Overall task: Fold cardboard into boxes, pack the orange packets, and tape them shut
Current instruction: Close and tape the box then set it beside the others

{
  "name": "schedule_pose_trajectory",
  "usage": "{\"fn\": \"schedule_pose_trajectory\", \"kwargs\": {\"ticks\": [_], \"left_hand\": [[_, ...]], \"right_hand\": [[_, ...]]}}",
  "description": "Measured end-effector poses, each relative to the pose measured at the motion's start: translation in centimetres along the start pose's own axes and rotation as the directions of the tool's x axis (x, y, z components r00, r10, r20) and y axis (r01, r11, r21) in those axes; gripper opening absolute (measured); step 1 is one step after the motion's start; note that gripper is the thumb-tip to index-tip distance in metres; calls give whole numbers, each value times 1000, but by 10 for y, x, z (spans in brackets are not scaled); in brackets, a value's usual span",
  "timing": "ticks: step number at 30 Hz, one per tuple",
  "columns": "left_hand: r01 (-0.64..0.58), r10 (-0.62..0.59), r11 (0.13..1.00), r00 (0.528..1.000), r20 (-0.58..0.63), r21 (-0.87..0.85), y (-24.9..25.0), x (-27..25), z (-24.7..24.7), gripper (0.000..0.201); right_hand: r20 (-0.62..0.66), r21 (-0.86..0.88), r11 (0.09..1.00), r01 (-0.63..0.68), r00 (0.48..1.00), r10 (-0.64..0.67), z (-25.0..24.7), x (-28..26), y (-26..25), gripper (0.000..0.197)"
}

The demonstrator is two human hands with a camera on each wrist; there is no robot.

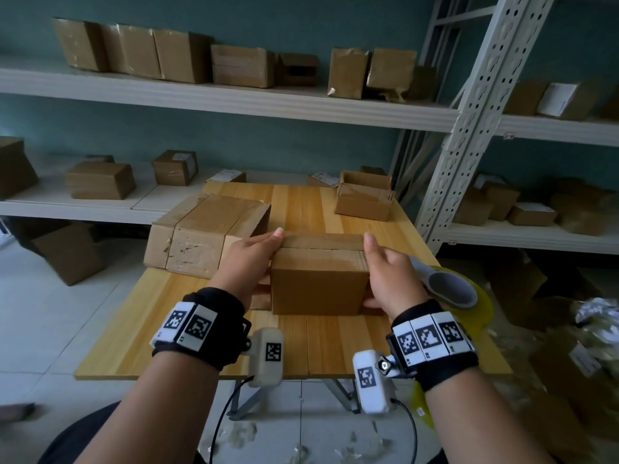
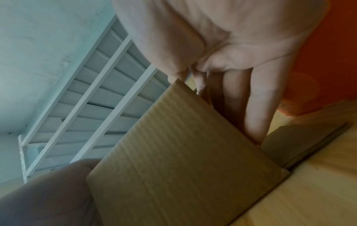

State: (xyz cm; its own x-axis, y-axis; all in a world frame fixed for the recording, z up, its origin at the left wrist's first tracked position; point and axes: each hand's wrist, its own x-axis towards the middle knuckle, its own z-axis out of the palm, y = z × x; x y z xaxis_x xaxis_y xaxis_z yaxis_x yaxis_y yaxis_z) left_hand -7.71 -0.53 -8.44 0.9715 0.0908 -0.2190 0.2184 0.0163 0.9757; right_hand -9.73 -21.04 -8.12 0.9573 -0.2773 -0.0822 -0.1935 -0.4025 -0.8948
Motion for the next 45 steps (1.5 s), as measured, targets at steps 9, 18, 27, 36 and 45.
{"fn": "schedule_pose_trajectory", "kwargs": {"ticks": [9,18,27,36,45], "left_hand": [[-62,76,978,995,-65,201,-4,10,10,42],[-139,184,910,980,-80,390,-1,16,13,39],[-177,243,773,970,-27,610,0,21,12,66],[-147,211,722,977,-12,676,0,21,17,82],[-100,54,899,991,121,425,-2,19,14,75]], "right_hand": [[-63,-45,998,49,997,-52,3,10,-1,48],[-86,-255,963,82,991,-107,12,24,-2,55],[-71,-220,970,99,991,-117,13,26,2,57],[-113,-265,954,143,978,-178,20,24,3,59],[-97,-363,924,121,981,-166,29,26,0,84]]}}
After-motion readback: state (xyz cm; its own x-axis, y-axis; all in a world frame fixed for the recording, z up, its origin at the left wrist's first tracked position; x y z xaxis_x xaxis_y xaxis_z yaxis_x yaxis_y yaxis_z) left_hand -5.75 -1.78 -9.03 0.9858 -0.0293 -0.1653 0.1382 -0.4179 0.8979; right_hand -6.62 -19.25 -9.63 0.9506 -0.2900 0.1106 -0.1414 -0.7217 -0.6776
